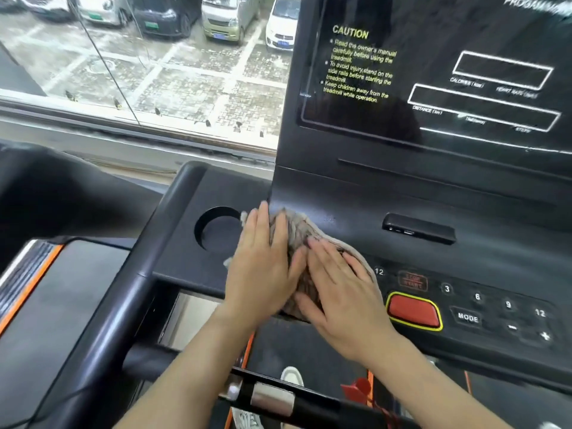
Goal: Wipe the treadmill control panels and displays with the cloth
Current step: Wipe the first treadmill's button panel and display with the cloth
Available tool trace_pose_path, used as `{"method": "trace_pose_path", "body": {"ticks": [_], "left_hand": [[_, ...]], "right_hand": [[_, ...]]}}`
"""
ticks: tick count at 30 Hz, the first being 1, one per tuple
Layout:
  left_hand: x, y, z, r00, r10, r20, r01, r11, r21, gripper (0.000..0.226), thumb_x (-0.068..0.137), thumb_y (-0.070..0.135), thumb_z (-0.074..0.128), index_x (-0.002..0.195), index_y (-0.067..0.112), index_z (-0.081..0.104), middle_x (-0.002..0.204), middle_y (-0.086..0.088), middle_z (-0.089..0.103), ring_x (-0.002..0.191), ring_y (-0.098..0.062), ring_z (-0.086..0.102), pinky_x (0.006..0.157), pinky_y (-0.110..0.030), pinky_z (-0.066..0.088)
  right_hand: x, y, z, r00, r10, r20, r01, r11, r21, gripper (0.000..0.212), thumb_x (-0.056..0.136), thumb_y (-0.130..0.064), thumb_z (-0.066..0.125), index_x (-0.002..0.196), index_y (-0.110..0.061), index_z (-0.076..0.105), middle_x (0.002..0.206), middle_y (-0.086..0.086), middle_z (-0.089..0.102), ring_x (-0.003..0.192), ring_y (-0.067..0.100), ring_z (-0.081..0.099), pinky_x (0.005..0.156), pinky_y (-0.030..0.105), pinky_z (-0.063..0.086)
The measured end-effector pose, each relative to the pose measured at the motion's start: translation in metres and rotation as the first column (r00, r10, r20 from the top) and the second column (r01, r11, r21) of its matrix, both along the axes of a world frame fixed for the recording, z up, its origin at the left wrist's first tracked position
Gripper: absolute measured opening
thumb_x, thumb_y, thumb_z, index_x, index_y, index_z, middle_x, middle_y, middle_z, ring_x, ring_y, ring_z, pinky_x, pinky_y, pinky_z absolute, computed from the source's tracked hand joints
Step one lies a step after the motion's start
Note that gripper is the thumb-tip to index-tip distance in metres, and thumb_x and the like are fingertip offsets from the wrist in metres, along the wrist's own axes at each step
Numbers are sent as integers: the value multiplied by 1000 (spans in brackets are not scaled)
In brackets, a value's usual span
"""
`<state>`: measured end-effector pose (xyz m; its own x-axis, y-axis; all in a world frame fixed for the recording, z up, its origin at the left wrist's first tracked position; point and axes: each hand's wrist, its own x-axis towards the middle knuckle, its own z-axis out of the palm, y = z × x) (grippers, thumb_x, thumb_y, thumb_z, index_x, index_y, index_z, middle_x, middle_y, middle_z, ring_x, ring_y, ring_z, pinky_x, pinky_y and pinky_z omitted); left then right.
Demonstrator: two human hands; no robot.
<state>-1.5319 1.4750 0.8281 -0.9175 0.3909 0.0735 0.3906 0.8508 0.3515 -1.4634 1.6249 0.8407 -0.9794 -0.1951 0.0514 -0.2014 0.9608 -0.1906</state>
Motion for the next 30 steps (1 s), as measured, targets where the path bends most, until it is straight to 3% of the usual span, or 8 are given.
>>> {"method": "trace_pose_path", "body": {"ticks": [3, 7, 14, 16, 19, 23, 27, 30], "left_hand": [[-55, 20, 5, 992, 86, 92, -101, 977, 185, 62, 102, 39, 19, 150, 0, 13, 156, -25, 17, 144, -37, 17, 117, -46, 18], [-92, 26, 22, 962, 185, 201, -255, 870, 421, 60, 98, 39, 43, 148, 13, 22, 132, -9, 56, 116, -28, 54, 82, -27, 34], [-1, 3, 5, 987, 152, -60, -146, 985, 93, 49, 99, 24, 40, 144, 6, 38, 148, -20, 38, 135, -39, 39, 99, -51, 46], [19, -1, -6, 990, 119, -81, -119, 993, 3, 49, 98, 23, 32, 137, -4, 45, 143, -28, 42, 132, -45, 40, 104, -54, 40], [24, 20, -16, 993, -117, -33, 108, 974, -197, 62, 94, 24, 14, 145, -8, 24, 152, -29, 23, 143, -44, 19, 116, -52, 19], [-4, 76, -1, 965, -233, -123, 220, 970, -107, 58, 96, 24, 22, 150, 4, 23, 158, -18, 18, 147, -33, 10, 117, -47, 17], [-9, 117, 13, 969, -125, -215, 123, 992, -24, 53, 90, 25, 43, 143, 16, 41, 146, -13, 32, 131, -35, 29, 103, -50, 31], [19, 151, 10, 954, -216, -209, 217, 976, -19, 50, 86, 28, 43, 135, 19, 50, 131, -8, 42, 114, -34, 42, 88, -48, 43]], "right_hand": [[-34, 1, 1, 998, -67, -7, 66, 992, -111, 65, 97, -43, 39, 154, -18, 20, 160, -3, 17, 147, 10, 10, 120, 31, 9], [-62, 1, 2, 990, -104, -94, 82, 972, -219, 59, 94, -33, 42, 148, -11, 36, 155, 5, 33, 145, 18, 24, 118, 33, 17], [-40, 23, -1, 988, 109, -112, -138, 943, -302, 35, 95, -32, 48, 121, -19, 67, 138, 1, 56, 132, 20, 46, 109, 44, 35], [-27, 27, 0, 985, 147, -90, -168, 932, -320, 34, 95, -33, 48, 118, -21, 69, 137, -1, 58, 132, 18, 47, 110, 41, 34], [-16, 33, -2, 987, 99, -130, -136, 939, -317, 28, 91, -25, 52, 109, -16, 70, 128, 2, 63, 126, 19, 52, 108, 41, 38], [-15, 57, -3, 961, -213, -176, 149, 936, -320, 29, 91, -21, 45, 105, -11, 69, 118, 3, 63, 109, 24, 57, 85, 47, 52], [4, 86, -2, 936, -317, -151, 249, 903, -349, 33, 89, -18, 45, 111, -11, 68, 118, -1, 60, 101, 25, 56, 77, 46, 54], [36, 120, 0, 905, -397, -155, 325, 879, -350, 27, 87, -13, 50, 103, -12, 71, 109, -3, 63, 95, 19, 54, 81, 34, 50]]}}
